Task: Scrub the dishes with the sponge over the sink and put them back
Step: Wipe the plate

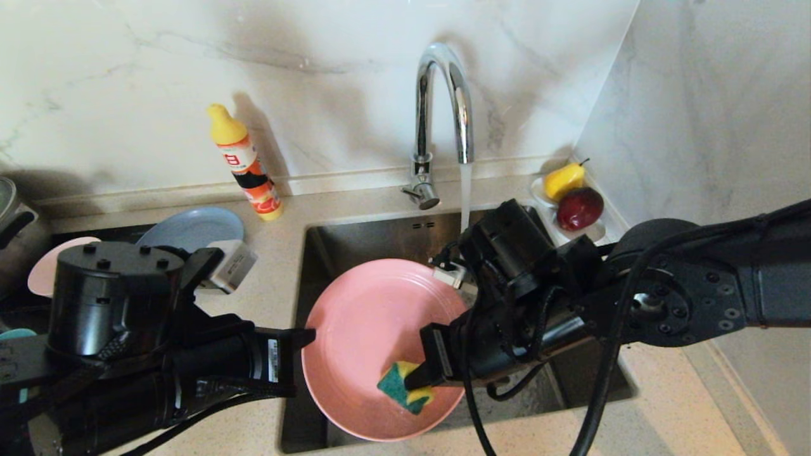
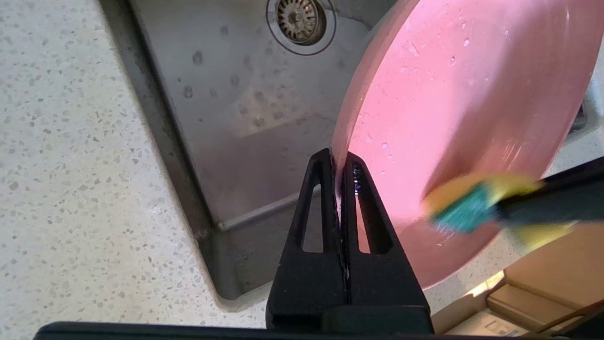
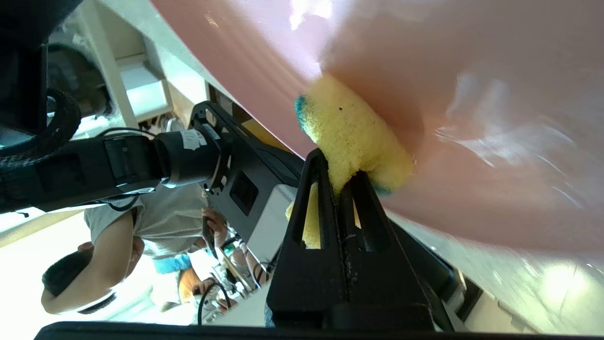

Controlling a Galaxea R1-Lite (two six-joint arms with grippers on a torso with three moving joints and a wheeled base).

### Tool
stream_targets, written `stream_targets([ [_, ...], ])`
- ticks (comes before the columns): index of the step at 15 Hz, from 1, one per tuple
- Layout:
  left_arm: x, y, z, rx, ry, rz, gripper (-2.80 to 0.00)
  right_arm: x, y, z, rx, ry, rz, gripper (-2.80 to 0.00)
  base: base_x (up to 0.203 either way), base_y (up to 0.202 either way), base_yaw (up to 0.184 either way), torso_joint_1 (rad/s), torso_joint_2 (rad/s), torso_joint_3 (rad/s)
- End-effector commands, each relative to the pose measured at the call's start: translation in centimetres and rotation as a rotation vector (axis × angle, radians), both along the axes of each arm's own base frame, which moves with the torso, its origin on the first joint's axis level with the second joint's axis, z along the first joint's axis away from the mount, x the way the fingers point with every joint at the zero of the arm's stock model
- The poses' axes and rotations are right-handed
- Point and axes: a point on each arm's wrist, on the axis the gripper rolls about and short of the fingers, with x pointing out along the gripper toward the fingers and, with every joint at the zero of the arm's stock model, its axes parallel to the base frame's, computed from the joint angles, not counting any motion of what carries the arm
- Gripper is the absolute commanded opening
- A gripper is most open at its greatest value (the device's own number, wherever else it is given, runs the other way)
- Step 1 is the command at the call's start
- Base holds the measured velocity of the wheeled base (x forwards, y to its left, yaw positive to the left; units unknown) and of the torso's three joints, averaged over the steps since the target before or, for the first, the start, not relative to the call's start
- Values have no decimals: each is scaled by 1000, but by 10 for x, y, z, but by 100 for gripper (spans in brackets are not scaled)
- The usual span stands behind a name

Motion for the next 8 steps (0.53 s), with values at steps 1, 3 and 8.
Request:
stream_targets([
  [1,1,0,0,-1,0,2,-280,1,15,-13,-6,13,24,-280,0,0,0,0,0,0],
  [3,0,0,-2,1,5,1,-280,6,29,-13,31,-16,35,-280,0,0,0,0,0,0],
  [8,-1,0,-2,1,7,1,-280,11,32,23,103,-120,-5,-280,0,0,0,0,0,0],
])
